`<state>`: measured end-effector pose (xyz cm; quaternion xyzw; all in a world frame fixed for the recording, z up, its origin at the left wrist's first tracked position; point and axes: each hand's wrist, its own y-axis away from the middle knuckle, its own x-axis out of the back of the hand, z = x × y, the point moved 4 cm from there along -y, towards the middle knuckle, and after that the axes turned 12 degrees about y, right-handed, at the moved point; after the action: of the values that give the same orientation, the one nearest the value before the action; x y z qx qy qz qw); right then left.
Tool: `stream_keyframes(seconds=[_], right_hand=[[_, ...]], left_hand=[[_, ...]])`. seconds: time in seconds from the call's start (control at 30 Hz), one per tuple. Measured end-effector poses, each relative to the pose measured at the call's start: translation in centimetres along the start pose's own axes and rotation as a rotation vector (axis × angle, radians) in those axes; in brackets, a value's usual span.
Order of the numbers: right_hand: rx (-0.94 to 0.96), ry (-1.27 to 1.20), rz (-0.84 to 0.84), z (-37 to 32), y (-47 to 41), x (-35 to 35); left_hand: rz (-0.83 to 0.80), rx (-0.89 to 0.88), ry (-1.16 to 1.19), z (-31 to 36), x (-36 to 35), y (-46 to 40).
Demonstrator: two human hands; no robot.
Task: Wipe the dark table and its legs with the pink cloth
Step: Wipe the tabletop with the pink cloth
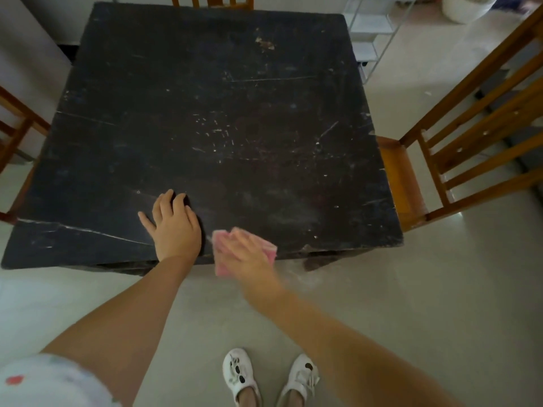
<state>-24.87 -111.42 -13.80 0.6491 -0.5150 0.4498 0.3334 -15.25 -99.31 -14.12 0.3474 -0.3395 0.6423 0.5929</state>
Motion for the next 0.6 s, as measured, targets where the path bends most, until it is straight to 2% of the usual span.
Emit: stream_keyframes(seconds=[0.07, 0.1, 0.2, 0.23, 0.27, 0.33, 0.4, 0.43, 0.47, 0.53, 0.57, 0.6], right_hand=[[0.051, -0.182, -0.144, -0.4, 2.7, 0.9], [0.014, -0.237, -0.149, 1.4, 3.6, 2.6], [-0.295, -0.260, 0.057, 10.1, 4.3, 8.5], [-0.392, -0.204, 0.147, 13.6, 4.1, 10.4], [-0.478, -0.130, 0.164, 16.7, 4.0, 11.8], [-0.593, 0.077, 0.066, 19.9, 3.3, 11.8], [-0.656, 0.113, -0.048, 18.5, 3.6, 9.7], [-0.632, 0.086, -0.117, 16.6, 3.9, 8.7], [-0.513, 0.055, -0.192, 14.5, 5.0, 7.3], [-0.112, -0.105, -0.281, 9.6, 7.6, 5.7], [0.002, -0.176, -0.306, 9.0, 8.2, 6.1], [-0.001, -0.279, -0.262, 10.2, 8.1, 7.3]], left_hand=[[-0.002, -0.001, 0.012, 0.0, 0.0, 0.0], [-0.001, 0.001, 0.012, 0.1, 0.0, 0.0], [0.009, 0.020, 0.005, 0.1, 0.0, 0.0], [0.009, 0.023, 0.008, 0.2, -0.1, 0.1], [0.008, 0.024, 0.018, 0.5, -0.2, 0.2], [0.003, 0.004, 0.038, 1.6, -0.6, 0.5], [-0.019, -0.063, 0.049, 3.5, -1.4, 1.2], [-0.033, -0.101, 0.055, 4.7, -2.0, 1.5], [-0.046, -0.130, 0.061, 5.9, -2.6, 1.9], [-0.069, -0.151, 0.077, 7.7, -3.8, 2.4], [-0.078, -0.145, 0.079, 8.3, -4.3, 2.4], [-0.087, -0.134, 0.070, 8.7, -4.8, 2.5]])
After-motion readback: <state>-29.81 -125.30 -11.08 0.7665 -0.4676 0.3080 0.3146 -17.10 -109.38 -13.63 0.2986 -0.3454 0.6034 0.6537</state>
